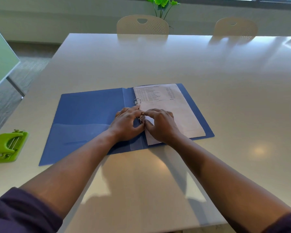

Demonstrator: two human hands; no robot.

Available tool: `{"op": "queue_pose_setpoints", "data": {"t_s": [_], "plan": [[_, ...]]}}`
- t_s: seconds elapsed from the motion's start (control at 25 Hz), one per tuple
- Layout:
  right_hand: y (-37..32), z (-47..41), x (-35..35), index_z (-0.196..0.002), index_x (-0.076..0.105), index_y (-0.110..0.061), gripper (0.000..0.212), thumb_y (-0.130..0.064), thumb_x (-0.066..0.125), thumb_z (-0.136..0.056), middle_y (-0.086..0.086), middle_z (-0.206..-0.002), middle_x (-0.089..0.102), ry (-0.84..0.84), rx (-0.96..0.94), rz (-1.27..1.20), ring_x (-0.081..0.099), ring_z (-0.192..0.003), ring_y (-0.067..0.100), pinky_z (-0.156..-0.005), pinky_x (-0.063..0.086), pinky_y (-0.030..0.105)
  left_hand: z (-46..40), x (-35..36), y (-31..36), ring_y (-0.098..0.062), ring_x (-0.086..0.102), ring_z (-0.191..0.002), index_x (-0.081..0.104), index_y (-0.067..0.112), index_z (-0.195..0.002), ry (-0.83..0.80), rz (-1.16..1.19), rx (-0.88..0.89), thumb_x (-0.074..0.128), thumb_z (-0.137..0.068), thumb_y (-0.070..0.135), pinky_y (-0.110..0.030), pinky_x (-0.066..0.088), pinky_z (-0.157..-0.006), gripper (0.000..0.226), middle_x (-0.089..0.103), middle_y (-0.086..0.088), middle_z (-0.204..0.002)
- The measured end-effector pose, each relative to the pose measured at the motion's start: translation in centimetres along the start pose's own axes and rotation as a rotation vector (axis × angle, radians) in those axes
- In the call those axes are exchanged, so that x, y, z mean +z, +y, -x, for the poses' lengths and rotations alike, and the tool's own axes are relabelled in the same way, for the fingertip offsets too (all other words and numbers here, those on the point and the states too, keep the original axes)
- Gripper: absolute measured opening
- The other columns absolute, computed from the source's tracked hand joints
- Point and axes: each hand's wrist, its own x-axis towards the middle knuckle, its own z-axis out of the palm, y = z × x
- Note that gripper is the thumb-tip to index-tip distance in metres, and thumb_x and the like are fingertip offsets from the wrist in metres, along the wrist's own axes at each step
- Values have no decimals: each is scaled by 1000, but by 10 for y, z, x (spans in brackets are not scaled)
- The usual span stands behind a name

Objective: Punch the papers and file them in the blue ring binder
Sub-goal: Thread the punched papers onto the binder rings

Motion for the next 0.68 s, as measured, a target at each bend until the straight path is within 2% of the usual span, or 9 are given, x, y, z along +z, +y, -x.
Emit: {"op": "queue_pose_setpoints", "data": {"t_s": [0.08,0.2,0.28,0.4,0.48,0.56,0.68], "plan": [[-4,-4,3,-130,66,-23,34,-26,58,-97,1,-131,68,-8,18,-29,59,-122,22,-105,38,41,0,-3,-6,-24,36,-144,59,31,-137,-4,12,38,60,-94,48,-40,26,-114,46,42,3,-160],[-6,-9,9,-121,72,-19,29,-23,60,-94,3,-118,72,17,47,-69,64,-109,24,-98,48,46,1,-7,-13,-23,40,-143,60,29,-137,-25,28,46,55,-89,53,-42,30,-114,54,46,2,-157],[-7,-11,12,-115,74,-14,26,-20,62,-93,8,-113,73,44,82,-98,65,-103,26,-93,52,44,1,-7,-13,-22,43,-141,58,27,-140,-21,42,37,55,-87,51,-42,34,-115,59,51,0,-153],[-9,-14,18,-107,75,-10,22,-21,62,-93,11,-110,73,62,147,-96,64,-103,28,-89,49,36,3,-6,-12,-24,53,-132,51,21,-144,4,83,28,60,-84,46,-43,43,-110,66,60,-5,-141],[-9,-14,22,-103,75,-11,21,-24,61,-93,10,-107,72,71,172,-99,63,-101,28,-86,47,36,6,-5,-11,-24,54,-131,50,17,-144,40,122,48,62,-85,42,-42,45,-110,66,60,-6,-142],[-8,-13,26,-100,74,-11,21,-25,60,-96,9,-104,71,86,180,-115,62,-99,27,-85,47,35,9,-6,-10,-22,56,-129,54,14,-139,135,150,68,58,-88,37,-40,49,-105,56,60,-7,-141],[-8,-8,30,-98,72,-8,22,-25,57,-98,9,-104,70,109,155,-97,59,-98,25,-84,43,32,15,-9,-9,-24,63,-114,61,13,-126,384,120,4,52,-90,28,-41,56,-87,40,67,-7,-128]]}}
